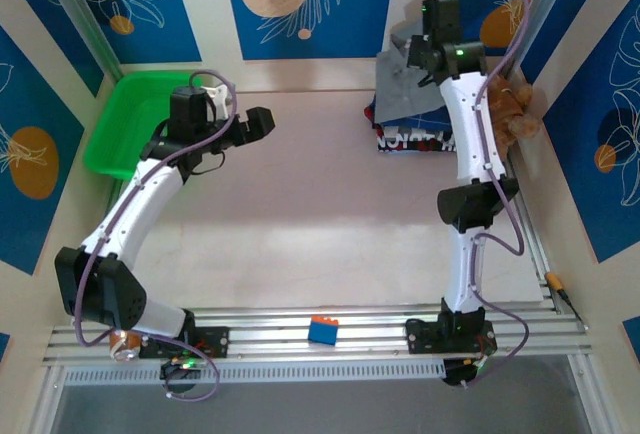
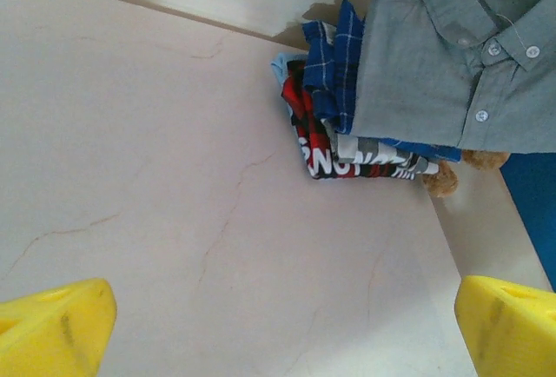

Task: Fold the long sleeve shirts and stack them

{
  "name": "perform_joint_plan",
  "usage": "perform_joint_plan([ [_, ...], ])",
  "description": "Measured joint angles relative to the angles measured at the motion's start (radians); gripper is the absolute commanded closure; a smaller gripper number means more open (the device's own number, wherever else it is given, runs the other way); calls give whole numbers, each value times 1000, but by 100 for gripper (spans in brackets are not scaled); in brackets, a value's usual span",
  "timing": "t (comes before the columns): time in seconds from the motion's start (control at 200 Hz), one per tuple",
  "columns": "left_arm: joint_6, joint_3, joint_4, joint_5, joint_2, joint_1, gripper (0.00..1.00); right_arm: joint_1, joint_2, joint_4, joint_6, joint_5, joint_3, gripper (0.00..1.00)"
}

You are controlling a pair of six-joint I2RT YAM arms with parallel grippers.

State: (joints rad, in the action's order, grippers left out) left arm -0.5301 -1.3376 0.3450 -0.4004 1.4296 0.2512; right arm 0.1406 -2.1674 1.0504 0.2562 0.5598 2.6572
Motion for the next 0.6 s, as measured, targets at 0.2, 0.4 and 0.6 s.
perform_joint_plan([
  [0.2, 49, 0, 85, 27, -35, -3, 0, -138, -127, -36, 37, -93, 10, 100],
  [0.4, 89, 0, 173, 68, -57, -6, 0, -235, -293, -60, 51, -117, 24, 76],
  [0.6, 106, 0, 232, 111, -77, -22, 0, -309, -330, -90, 68, -139, 24, 18],
])
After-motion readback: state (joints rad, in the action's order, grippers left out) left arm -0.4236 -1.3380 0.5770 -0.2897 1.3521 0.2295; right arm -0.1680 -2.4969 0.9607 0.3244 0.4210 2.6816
